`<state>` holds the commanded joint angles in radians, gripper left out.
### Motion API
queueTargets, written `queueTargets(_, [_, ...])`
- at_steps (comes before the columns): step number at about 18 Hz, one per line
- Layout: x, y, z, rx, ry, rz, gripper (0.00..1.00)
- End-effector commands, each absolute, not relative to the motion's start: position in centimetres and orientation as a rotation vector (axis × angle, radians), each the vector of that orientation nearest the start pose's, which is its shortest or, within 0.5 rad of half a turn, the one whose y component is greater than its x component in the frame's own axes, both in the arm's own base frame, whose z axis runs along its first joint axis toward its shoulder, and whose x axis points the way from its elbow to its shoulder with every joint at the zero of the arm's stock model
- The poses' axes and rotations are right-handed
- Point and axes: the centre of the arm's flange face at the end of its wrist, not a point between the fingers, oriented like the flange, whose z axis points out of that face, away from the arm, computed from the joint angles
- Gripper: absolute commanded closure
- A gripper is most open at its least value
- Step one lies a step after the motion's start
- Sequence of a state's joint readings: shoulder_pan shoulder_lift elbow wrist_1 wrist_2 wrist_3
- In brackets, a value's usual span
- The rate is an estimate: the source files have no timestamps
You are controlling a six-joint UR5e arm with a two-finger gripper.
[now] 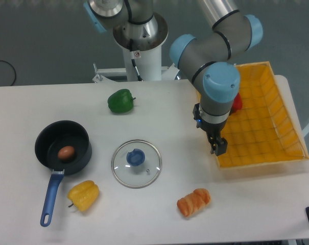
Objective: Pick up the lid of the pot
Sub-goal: 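Move the gripper from the yellow tray over the glass lid's blue knob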
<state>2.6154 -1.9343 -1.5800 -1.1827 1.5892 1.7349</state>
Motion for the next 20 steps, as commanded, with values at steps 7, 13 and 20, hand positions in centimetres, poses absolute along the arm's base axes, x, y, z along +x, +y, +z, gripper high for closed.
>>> queueTargets(7, [-46.2, 42.9, 31.6, -2.931, 1.062, 0.008, 0.0])
queueTargets(13, [-44.2, 42.7, 29.4, -2.999, 0.833, -0.052, 0.0])
queueTargets(20, [-38.4, 48.6, 29.1, -3.086, 0.498, -0.055, 0.0])
